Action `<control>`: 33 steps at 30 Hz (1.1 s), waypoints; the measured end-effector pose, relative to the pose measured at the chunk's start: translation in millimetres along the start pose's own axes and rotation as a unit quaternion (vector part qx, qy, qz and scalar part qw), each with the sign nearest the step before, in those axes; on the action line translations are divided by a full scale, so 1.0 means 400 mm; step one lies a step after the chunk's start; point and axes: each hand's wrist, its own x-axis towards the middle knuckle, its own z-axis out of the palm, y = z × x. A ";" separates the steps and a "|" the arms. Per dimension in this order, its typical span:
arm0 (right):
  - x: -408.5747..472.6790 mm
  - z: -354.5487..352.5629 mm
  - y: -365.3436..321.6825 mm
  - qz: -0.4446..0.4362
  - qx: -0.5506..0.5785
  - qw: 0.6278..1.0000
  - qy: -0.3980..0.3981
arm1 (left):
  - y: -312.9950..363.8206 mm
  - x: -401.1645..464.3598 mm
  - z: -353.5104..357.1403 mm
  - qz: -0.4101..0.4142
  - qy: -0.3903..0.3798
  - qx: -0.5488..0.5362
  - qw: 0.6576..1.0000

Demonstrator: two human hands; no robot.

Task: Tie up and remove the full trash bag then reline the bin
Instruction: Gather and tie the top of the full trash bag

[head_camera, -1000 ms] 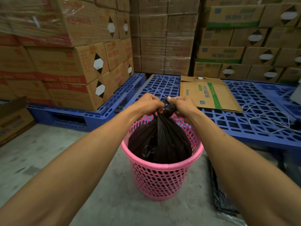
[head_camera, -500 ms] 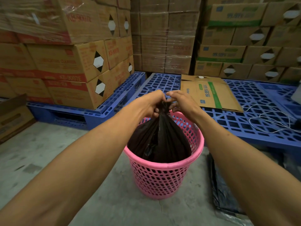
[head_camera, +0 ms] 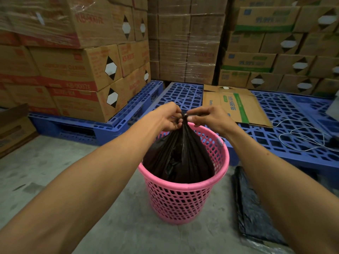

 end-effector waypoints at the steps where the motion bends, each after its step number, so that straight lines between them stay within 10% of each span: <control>1: 0.004 -0.003 -0.002 -0.012 -0.064 0.998 -0.007 | -0.002 0.001 0.001 0.018 -0.004 0.036 0.999; 5: 0.036 -0.010 -0.017 -0.112 -0.317 0.941 -0.029 | -0.013 0.006 -0.024 0.163 0.042 0.282 0.944; 9: 0.041 -0.034 -0.011 -0.069 -0.327 0.943 -0.011 | -0.022 -0.003 -0.088 0.263 0.027 0.431 0.863; 18: -0.035 -0.116 0.120 0.132 -0.348 0.926 -0.069 | -0.129 0.030 -0.198 0.108 0.086 0.596 0.791; 20: -0.027 -0.118 0.101 0.141 -0.329 0.931 -0.067 | -0.120 0.030 -0.179 0.105 0.090 0.577 0.805; 25: -0.016 -0.104 0.058 0.101 -0.248 0.962 -0.057 | -0.075 0.038 -0.190 -0.030 -0.054 0.201 0.978; 29: 0.003 -0.054 0.003 0.032 -0.234 0.969 -0.072 | -0.085 0.039 -0.119 0.059 -0.108 0.070 0.990; 33: 0.030 0.021 -0.047 -0.030 -0.304 0.948 -0.088 | -0.127 0.023 -0.033 0.177 -0.092 0.239 0.950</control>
